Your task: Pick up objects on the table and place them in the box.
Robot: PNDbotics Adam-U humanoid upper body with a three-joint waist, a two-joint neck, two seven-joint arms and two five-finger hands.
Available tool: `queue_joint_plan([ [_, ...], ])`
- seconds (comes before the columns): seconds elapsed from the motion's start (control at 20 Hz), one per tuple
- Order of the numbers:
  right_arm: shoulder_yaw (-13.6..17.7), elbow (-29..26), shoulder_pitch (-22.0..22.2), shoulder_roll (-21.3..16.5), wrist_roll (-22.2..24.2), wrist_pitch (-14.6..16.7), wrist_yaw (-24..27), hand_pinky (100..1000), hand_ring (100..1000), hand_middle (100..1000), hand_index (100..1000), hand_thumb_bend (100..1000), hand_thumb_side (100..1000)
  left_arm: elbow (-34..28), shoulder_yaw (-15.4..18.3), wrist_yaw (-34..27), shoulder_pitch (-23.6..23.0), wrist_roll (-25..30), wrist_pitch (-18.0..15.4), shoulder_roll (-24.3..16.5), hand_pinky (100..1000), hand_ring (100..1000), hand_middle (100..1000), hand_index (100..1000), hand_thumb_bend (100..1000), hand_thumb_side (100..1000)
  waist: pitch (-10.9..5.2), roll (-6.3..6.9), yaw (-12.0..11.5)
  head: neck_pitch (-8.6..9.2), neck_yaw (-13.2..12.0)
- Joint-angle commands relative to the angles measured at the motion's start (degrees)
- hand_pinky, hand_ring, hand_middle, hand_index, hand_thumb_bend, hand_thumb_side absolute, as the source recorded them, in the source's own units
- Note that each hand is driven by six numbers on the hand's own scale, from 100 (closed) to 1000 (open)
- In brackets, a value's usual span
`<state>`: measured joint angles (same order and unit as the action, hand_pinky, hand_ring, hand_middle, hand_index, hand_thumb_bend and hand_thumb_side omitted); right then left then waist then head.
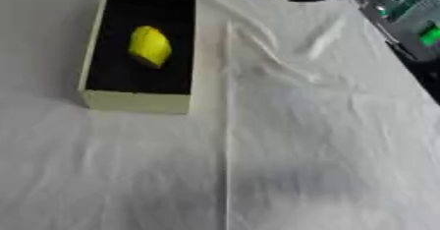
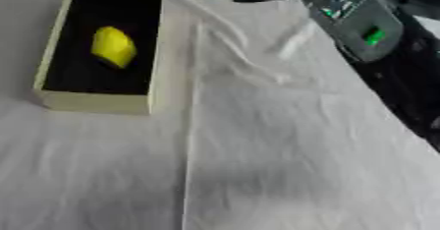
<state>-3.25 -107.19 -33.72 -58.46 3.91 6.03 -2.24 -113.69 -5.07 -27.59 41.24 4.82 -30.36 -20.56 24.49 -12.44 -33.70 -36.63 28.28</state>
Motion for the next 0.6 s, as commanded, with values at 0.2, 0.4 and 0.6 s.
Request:
queue_joint_plan([
  [0.2, -3.9, 2.3, -4.5, 1.8, 3.4, -0.6, -1.6, 818, 719, 100, 382, 100, 271, -0.9, -0.8, -3.1, 2.0, 0.8, -0.3, 0.6, 752, 756, 663, 843, 100, 617, -1.89, -0.28, -1.8, 0.59, 2.6],
  [0.4, -6.3, 5.6, -6.2, 3.9, 4.3, -1.0, -4.6, 818, 723, 100, 384, 100, 255, -0.9, -1.3, -4.5, 2.8, 1.5, -0.6, 1.4, 753, 757, 664, 843, 100, 617, -1.88, -0.5, -3.7, 0.51, 4.6],
  [0.6, -8.6, 9.6, -7.6, 6.2, 4.7, -0.5, -8.3, 818, 730, 100, 391, 100, 235, -0.9, -1.3, -5.0, 2.4, 1.9, 0.3, 2.1, 752, 757, 664, 842, 100, 619, -1.59, -0.51, -4.4, 0.68, 6.0],
])
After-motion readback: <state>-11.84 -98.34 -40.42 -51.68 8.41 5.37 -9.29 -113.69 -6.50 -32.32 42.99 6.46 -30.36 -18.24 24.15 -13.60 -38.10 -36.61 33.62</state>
